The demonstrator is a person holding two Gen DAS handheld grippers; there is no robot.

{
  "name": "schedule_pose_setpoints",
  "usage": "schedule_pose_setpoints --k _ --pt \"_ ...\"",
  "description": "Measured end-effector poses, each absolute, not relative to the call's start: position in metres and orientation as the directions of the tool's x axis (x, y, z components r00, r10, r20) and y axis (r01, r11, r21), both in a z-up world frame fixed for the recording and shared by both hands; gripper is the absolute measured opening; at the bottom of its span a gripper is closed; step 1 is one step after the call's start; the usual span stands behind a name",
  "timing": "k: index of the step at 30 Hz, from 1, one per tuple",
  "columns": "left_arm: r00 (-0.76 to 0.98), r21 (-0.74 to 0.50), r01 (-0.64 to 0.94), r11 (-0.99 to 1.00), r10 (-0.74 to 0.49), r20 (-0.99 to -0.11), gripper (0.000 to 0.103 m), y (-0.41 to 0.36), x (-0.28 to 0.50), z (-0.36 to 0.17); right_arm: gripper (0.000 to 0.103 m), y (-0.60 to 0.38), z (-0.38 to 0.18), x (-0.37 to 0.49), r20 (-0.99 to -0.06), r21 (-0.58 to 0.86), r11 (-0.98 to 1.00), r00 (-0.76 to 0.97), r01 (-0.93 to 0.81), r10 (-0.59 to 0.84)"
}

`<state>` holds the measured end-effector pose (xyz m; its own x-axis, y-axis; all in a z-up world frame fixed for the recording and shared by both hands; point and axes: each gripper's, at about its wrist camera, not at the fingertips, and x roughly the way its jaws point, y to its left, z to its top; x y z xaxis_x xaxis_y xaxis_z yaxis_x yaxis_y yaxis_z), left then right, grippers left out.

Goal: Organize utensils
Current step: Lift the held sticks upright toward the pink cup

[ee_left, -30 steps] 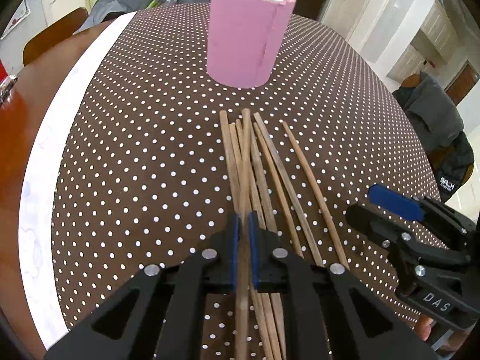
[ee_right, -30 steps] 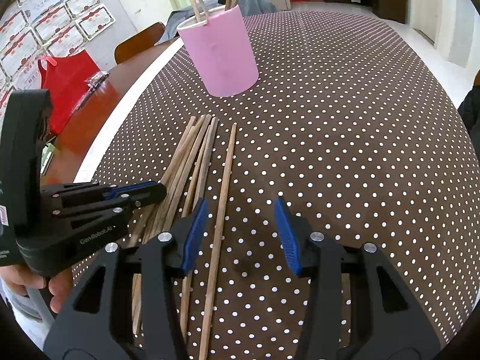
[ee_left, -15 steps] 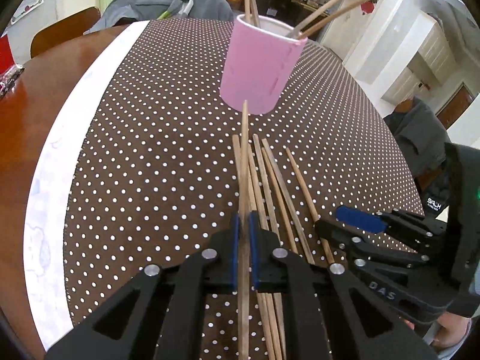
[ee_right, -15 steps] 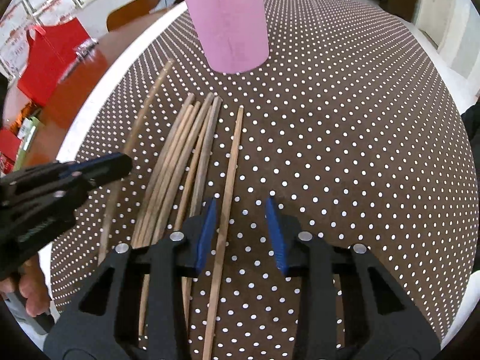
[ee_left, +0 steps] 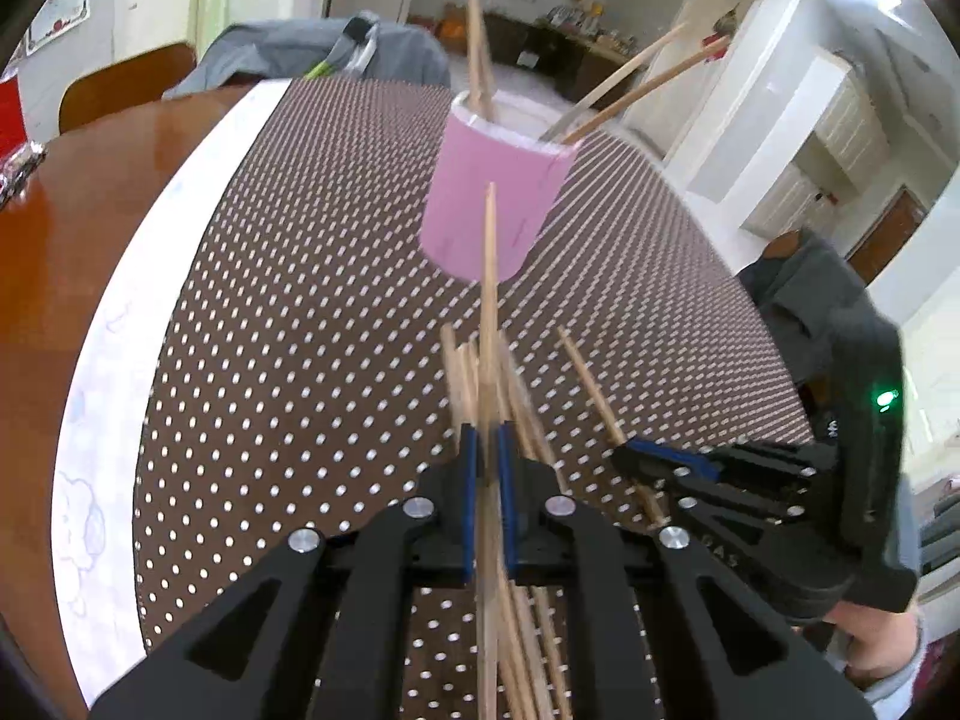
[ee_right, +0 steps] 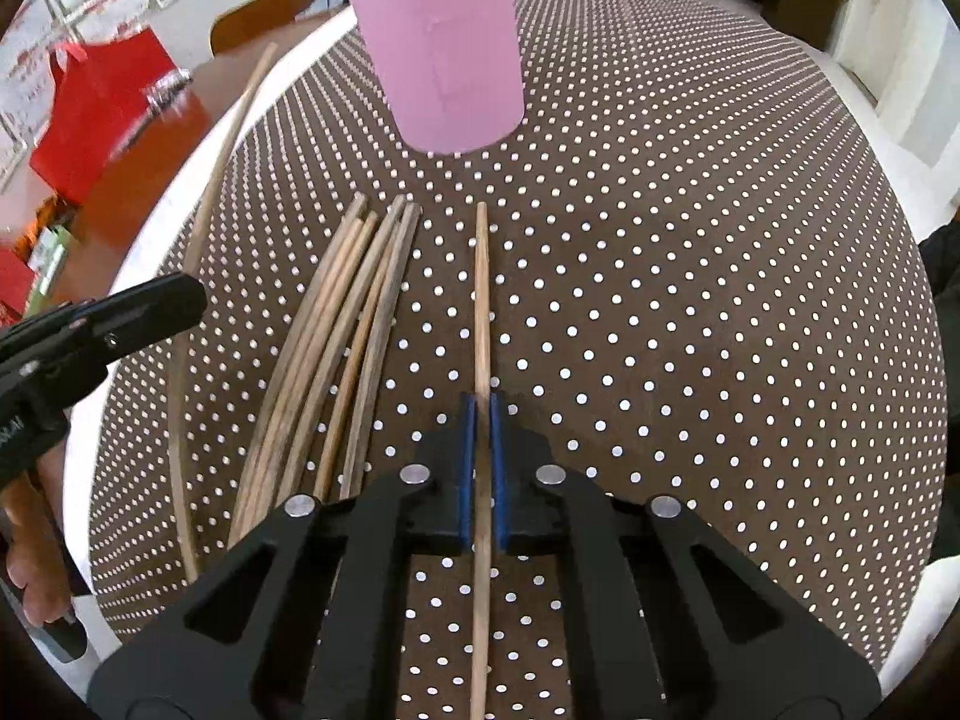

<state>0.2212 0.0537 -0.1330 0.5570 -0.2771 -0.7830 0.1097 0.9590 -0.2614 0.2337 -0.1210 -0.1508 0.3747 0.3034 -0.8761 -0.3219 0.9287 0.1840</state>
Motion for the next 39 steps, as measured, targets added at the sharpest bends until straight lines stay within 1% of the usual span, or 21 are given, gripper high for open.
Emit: schedule_pose_setpoints --k 4,9,13,17,24,30,34,39 --pt "0.626 -0.289 0.169 0.942 -0.329 -0.707 0.007 0.050 0.212 -0.111 0.005 -0.145 -0.132 0.221 -0.818 0.241 0.911 0.435 -0.334 0.376" --pt "0.714 -0.296 0.218 0.930 -0.358 -0.601 0.007 0.047 0.207 -0.081 0.005 -0.164 -0.091 0.208 -0.708 0.285 0.885 0.542 -0.367 0.453" --pt "0.767 -0.281 0.251 0.926 -0.368 -0.526 0.007 0.044 0.211 -0.055 0.005 -0.170 -0.052 0.206 -0.584 0.305 0.869 0.645 -0.389 0.494" --pt "0.805 -0.264 0.276 0.924 -0.372 -0.462 0.007 0.042 0.220 -0.029 0.005 -0.169 -0.028 0.208 -0.471 0.320 0.858 0.718 -0.402 0.512" --pt "0.882 -0.210 0.266 0.941 -0.326 -0.341 0.007 0.039 0.247 0.008 0.005 -0.154 0.000 0.237 -0.280 0.319 0.860 0.827 -0.398 0.487" --pt "0.922 -0.211 0.249 0.945 -0.298 -0.248 0.007 0.040 0.283 0.013 0.006 -0.142 0.000 0.265 -0.125 0.319 0.864 0.886 -0.390 0.447" --pt "0.943 -0.240 0.215 0.947 -0.265 -0.200 0.007 0.048 0.305 0.009 0.006 -0.135 -0.006 0.282 -0.040 0.312 0.876 0.916 -0.368 0.399" --pt "0.965 -0.273 0.180 0.945 -0.224 -0.139 0.007 0.059 0.324 0.001 0.006 -0.132 -0.013 0.298 0.017 0.327 0.882 0.936 -0.338 0.353"
